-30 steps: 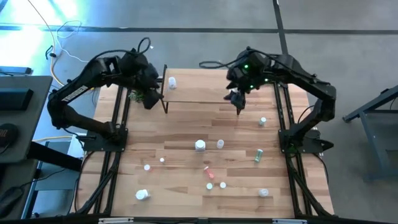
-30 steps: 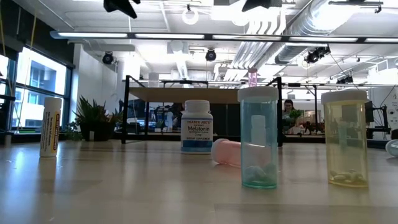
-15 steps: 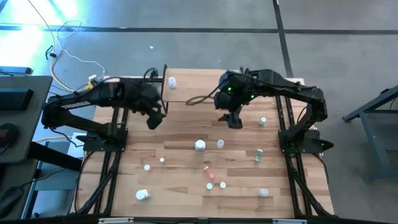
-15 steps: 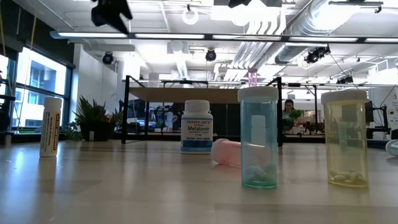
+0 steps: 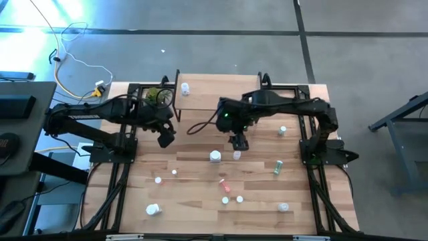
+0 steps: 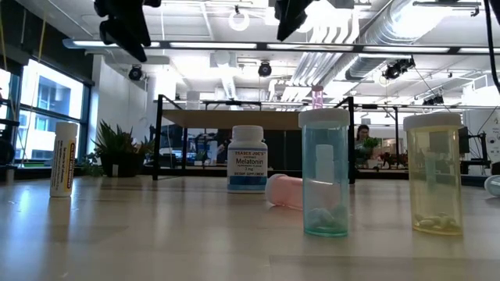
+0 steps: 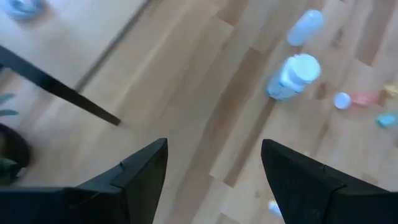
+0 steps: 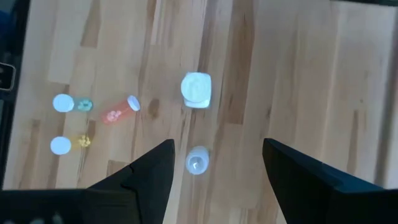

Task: Pick and place medicine bottles onto shelf by color
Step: Put the top white medicine bottle on the shelf

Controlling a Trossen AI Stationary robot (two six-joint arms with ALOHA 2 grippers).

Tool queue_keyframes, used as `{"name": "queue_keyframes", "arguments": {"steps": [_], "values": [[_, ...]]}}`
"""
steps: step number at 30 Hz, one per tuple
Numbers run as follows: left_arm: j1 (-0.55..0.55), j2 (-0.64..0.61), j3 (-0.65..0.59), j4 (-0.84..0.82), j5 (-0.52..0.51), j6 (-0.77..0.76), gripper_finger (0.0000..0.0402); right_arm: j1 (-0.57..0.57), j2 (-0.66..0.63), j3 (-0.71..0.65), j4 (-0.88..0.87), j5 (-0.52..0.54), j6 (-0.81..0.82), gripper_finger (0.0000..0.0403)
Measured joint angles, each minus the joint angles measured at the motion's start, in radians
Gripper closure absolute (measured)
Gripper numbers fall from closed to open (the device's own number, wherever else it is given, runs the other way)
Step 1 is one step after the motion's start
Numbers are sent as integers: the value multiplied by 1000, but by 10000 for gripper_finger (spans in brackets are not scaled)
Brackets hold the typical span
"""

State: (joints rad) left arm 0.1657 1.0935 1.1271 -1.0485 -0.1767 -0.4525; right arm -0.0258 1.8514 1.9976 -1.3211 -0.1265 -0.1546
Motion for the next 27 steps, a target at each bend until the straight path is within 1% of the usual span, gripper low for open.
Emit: {"name": "queue_keyframes", "arguments": {"steps": [8, 14, 16, 20, 22, 27], "values": [[45, 0, 0, -4, -39, 17, 154, 58, 91, 0, 66, 35, 43, 169], [73, 0, 0, -95, -163, -13, 154, 101, 162, 0, 105, 94, 68, 169], [83, 0, 0, -127, -190, -15, 154, 111, 180, 0, 121, 100, 77, 169], [90, 0, 0, -138, -194, -16, 154, 121, 218, 0, 148, 103, 105, 169], [90, 0, 0, -138, -194, -5, 154, 125, 237, 0, 152, 122, 113, 169], [90, 0, 0, -137, -194, 16, 154, 131, 278, 0, 161, 135, 113, 169]]}}
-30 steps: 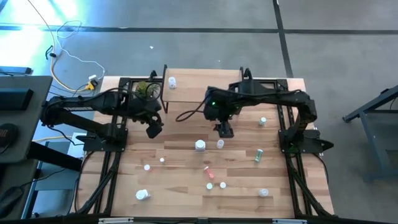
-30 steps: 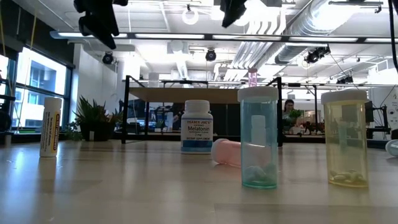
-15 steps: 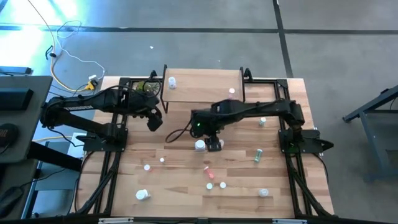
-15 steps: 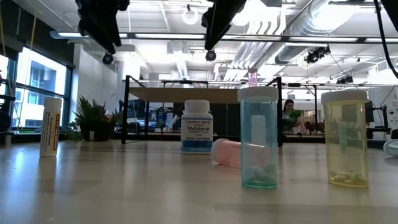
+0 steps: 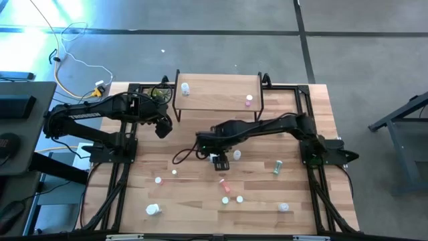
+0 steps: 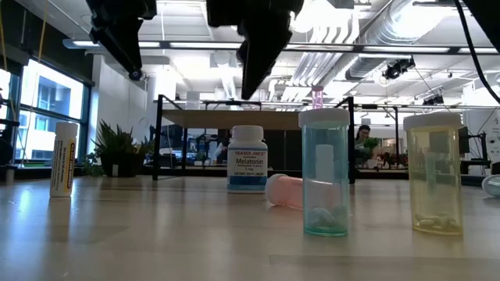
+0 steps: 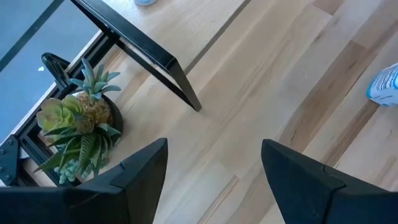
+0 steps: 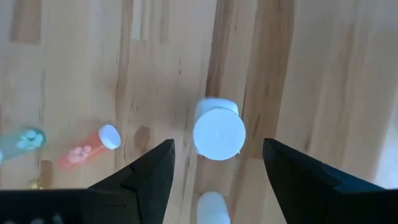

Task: Pick and place medicine bottles onto shelf by color
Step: Put the top white medicine bottle on the shelf

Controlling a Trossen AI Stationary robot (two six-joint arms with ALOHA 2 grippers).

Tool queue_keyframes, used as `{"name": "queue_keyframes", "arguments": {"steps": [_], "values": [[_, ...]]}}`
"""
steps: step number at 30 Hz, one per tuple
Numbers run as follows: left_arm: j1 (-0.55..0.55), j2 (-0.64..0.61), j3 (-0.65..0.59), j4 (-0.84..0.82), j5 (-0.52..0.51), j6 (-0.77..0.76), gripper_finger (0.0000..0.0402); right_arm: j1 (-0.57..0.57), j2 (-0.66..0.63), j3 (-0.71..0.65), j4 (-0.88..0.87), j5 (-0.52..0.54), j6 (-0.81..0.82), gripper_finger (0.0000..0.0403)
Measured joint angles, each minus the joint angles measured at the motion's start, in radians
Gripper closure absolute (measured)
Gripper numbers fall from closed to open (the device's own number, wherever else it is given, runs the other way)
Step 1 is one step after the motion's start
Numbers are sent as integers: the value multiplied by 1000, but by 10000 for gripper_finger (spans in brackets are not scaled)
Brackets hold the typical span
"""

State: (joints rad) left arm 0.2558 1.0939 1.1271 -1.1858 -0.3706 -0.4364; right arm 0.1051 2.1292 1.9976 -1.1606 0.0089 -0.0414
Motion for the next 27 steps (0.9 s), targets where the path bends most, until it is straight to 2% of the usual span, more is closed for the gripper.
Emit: {"name": "queue_keyframes", "arguments": {"steps": [20, 23, 27], "values": [[0, 0, 0, 1, 0, 11, 154, 0, 109, 0, 8, 10, 17, 170], [0, 0, 0, 1, 0, 11, 154, 0, 109, 0, 7, 10, 21, 185], [0, 0, 0, 1, 0, 11, 154, -2, 109, 0, 0, 10, 35, 228]]}}
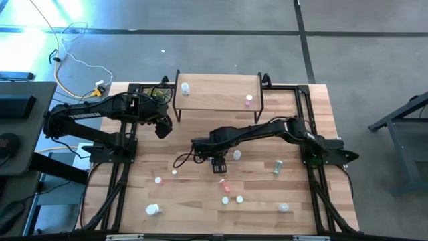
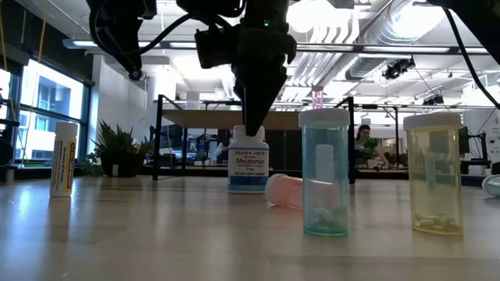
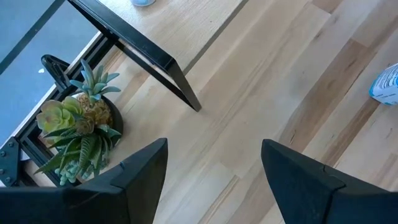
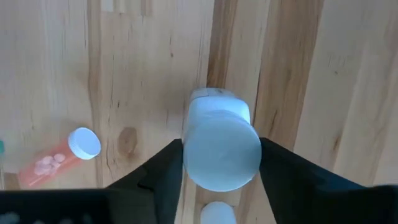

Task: Pick and place medicine bottles onto shelf by color
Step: Put the top white medicine bottle on the shelf

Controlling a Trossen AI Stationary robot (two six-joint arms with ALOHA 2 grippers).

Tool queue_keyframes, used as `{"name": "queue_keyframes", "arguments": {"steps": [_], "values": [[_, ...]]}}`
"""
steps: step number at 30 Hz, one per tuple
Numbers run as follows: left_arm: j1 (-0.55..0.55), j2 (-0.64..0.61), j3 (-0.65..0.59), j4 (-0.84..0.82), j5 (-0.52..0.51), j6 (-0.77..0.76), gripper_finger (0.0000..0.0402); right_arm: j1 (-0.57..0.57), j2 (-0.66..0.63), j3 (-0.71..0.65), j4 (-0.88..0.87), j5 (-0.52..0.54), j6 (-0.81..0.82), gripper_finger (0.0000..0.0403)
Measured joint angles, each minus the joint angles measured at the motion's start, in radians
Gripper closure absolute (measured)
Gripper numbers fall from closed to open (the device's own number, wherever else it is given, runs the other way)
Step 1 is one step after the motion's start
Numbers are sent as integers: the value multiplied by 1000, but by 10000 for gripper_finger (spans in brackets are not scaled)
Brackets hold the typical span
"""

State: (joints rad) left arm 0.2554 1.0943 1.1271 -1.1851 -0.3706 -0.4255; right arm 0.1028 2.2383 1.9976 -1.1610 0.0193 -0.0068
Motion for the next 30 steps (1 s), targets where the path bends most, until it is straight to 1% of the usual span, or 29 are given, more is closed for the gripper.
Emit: {"name": "queue_keyframes", "arguments": {"steps": [2, 3, 9, 12, 16, 24, 26, 30], "values": [[0, 0, 0, 0, 0, 0, 154, -3, -1, 0, -1, 0, 2, 246], [0, 0, 0, 0, 0, 1, 154, -4, -2, 0, -1, 0, 5, 249], [0, 0, 0, 0, 0, 0, 154, -20, -3, 2, -22, -19, 2, 249], [0, 0, 0, 0, 0, -1, 154, -37, -5, 27, -65, -23, -1, 247], [0, 0, 0, 1, 0, -13, 154, -66, -15, 115, -111, -27, -32, 245], [0, 0, 0, 0, 0, -19, 154, -143, -15, 361, -239, -36, -146, 246], [0, 0, 0, 0, 0, -34, 154, -170, -52, 336, -197, -36, -166, 246], [0, 0, 0, 0, 0, -47, 154, -228, -93, 316, -242, -14, -178, 246]]}}
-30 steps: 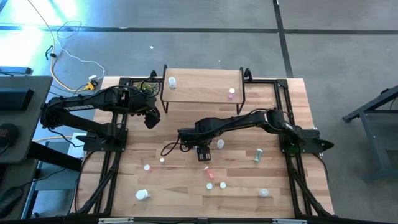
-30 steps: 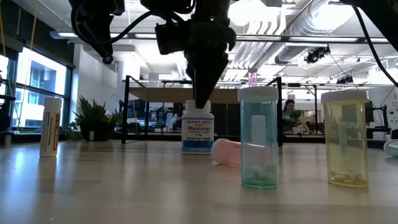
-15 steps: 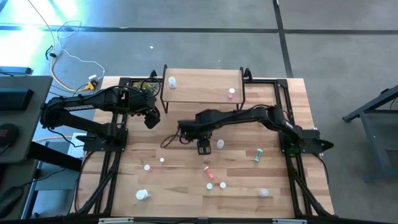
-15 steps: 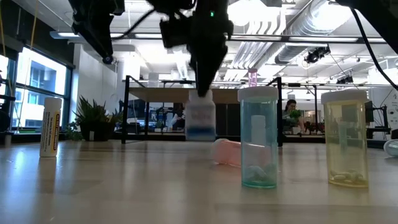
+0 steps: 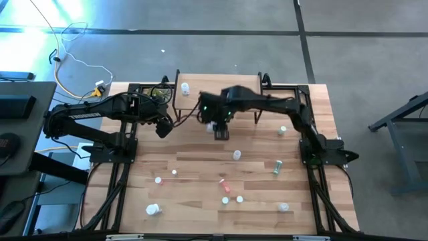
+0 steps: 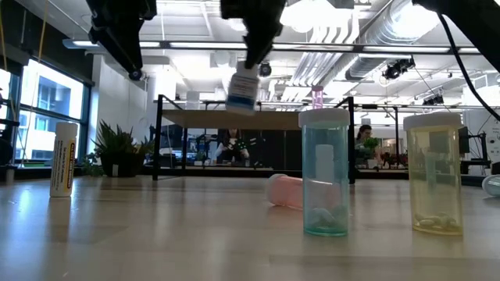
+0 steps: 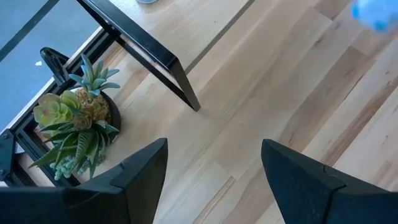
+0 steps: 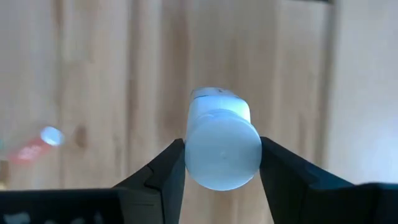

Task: Pick and place medicine bottles onto shelf by color
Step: Put the top white medicine bottle on the shelf

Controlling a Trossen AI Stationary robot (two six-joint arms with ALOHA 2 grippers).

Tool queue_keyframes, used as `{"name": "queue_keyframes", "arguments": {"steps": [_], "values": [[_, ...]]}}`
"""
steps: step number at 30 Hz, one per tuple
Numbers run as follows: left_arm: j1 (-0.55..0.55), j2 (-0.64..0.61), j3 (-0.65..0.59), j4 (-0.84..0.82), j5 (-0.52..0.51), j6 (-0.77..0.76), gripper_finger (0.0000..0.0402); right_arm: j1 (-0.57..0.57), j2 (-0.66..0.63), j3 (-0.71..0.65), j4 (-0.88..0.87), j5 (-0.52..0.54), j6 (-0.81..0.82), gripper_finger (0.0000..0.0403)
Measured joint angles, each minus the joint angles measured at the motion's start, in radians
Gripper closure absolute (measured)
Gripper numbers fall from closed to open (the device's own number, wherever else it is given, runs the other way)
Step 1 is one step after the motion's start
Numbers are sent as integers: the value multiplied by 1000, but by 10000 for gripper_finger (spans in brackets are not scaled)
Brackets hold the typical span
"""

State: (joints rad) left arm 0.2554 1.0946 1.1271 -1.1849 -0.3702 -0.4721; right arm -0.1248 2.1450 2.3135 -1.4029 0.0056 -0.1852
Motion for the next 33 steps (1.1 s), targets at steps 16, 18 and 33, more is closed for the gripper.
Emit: {"name": "queue_keyframes", "arguments": {"steps": [16, 18, 33], "values": [[0, 0, 0, 0, 14, -33, 154, -184, -152, 3, -56, 42, -213, 246], [0, 0, 0, 0, 22, -45, 154, -214, -167, 3, -63, 82, -241, 245], [0, 0, 0, 1, 27, -100, 154, -518, -239, 2, -103, 90, -321, 245]]}}
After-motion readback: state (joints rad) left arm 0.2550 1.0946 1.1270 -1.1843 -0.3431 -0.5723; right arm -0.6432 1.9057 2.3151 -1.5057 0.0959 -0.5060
